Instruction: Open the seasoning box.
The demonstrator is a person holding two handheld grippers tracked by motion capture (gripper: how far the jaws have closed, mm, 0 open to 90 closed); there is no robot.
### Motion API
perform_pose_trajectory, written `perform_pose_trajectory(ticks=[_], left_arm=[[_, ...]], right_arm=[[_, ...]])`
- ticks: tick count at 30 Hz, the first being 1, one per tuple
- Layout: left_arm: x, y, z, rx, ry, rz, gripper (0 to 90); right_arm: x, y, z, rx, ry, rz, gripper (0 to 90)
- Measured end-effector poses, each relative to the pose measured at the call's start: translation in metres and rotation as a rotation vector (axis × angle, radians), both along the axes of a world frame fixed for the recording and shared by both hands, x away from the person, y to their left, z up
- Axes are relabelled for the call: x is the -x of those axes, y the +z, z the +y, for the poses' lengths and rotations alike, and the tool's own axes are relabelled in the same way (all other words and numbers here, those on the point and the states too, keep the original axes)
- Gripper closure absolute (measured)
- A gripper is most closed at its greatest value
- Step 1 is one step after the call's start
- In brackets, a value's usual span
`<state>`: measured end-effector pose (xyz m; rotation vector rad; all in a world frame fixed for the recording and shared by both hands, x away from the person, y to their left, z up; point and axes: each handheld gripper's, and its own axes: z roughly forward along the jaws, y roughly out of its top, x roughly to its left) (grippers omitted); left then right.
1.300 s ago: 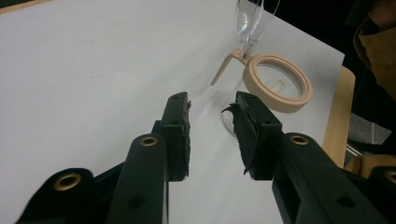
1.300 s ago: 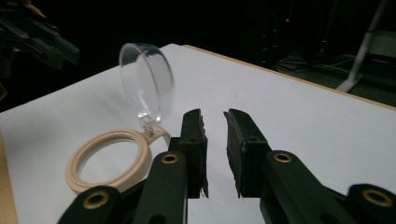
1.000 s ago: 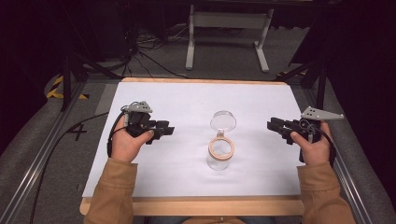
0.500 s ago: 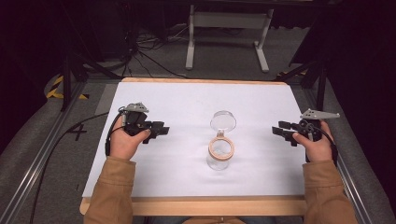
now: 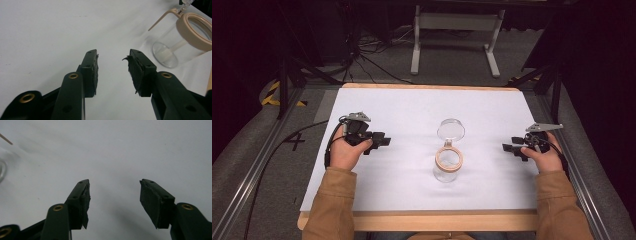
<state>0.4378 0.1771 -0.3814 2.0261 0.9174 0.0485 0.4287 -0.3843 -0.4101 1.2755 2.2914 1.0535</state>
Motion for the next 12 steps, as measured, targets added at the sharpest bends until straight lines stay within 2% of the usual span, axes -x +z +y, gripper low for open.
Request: perform_pose_trajectory(ticks=[4,12], left_arm=[[-0.0011,-0.0023,-0.0004,-0.014,0.003,0.004,58.4],[-0.0009,0.0003,-0.0034,0.004,-0.003,0.015,58.0]], right_arm=[[-0.0024,-0.0069,-0.0007,0.037,-0.004,0.029,40.4],[-0.0011,-0.0078,0.0005,0.029,-0.022,0.084,40.3]])
